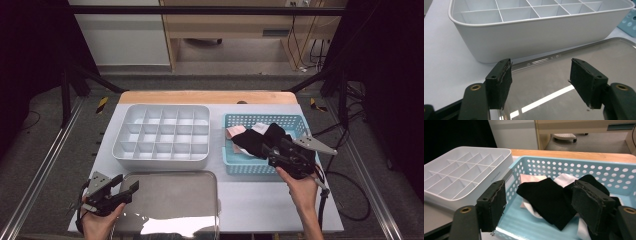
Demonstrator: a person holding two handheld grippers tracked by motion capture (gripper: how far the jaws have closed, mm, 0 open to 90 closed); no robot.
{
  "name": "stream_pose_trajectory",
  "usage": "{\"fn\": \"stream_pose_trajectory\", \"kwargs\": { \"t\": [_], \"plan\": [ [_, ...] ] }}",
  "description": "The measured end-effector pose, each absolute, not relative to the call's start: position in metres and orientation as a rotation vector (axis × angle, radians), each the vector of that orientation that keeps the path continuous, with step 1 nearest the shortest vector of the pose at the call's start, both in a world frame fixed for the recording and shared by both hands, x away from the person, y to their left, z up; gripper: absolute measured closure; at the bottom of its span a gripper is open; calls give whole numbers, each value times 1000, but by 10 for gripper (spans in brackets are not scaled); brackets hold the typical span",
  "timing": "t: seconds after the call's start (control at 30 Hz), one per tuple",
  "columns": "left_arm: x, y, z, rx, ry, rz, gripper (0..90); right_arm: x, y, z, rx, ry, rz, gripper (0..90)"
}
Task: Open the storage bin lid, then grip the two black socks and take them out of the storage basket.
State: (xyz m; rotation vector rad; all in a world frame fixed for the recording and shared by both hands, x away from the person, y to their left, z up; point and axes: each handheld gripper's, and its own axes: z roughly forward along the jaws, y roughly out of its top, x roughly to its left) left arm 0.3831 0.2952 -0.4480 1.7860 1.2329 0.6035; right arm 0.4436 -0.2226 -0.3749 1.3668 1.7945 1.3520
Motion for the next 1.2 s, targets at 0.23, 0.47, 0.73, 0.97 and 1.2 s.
{"fn": "stream_pose_trajectory", "kwargs": {
  "t": [0.23, 0.47, 0.73, 0.97, 1.2],
  "plan": [
    [384, 298, -449, 1786, 1242, 591, 317, 456, -222, -371, 1355, 1789, 1339, 281],
    [385, 307, -451, 1789, 1261, 600, 315, 473, -218, -366, 1332, 1804, 1305, 305],
    [386, 310, -453, 1794, 1280, 609, 316, 487, -211, -361, 1327, 1829, 1275, 352],
    [387, 311, -453, 1795, 1279, 610, 319, 504, -215, -361, 1350, 1814, 1220, 388],
    [386, 310, -453, 1800, 1276, 615, 319, 523, -221, -368, 1407, 1789, 1167, 399]
  ]
}}
